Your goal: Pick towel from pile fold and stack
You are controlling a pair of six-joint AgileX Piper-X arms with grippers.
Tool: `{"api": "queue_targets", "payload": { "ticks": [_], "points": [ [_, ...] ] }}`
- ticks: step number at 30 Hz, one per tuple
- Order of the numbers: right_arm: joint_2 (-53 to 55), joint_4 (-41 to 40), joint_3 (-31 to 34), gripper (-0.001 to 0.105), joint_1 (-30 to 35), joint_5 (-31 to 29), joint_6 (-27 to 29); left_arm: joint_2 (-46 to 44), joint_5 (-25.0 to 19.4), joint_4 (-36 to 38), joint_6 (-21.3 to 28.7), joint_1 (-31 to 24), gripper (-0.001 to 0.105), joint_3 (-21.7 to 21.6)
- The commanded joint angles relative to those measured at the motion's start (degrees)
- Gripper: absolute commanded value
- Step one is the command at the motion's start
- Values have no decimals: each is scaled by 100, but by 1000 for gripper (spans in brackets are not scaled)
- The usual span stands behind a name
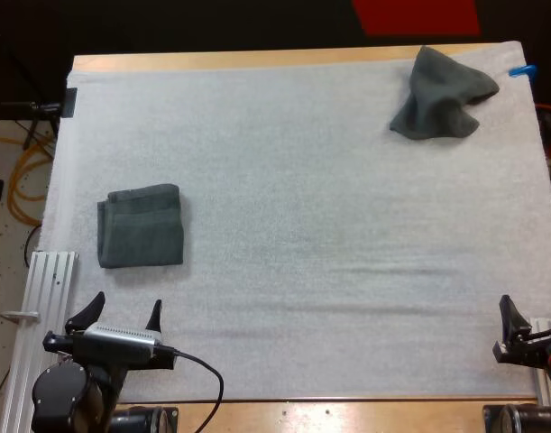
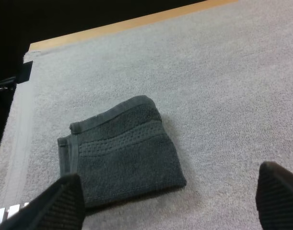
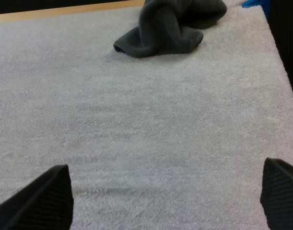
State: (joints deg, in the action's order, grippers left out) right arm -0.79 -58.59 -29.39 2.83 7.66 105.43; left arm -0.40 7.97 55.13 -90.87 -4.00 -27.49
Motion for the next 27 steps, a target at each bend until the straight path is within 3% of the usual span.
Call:
{"api": "queue_targets", "payload": {
  "ticks": [1, 6, 11, 16, 22, 27],
  "points": [
    [-8, 36, -49, 77, 25, -13, -15, -832, -4, -84, -57, 0, 71, -7],
    [-8, 36, -49, 77, 25, 8, -15, -822, 27, -84, -57, 0, 71, -7],
    [-88, -19, -171, 77, 25, 371, -29, -585, 508, -84, -285, 0, 71, -156],
    [-548, -174, -614, 77, 25, 500, -29, 161, 1125, -127, -319, 0, 71, -666],
    [-1329, -171, -1244, 77, 25, 1216, -7, 1235, 1693, -165, -319, 159, 71, -1412],
    [-2029, -126, -1752, 77, 25, 2057, 22, 1997, 2071, -238, -319, 803, 71, -1996]
  ]
}}
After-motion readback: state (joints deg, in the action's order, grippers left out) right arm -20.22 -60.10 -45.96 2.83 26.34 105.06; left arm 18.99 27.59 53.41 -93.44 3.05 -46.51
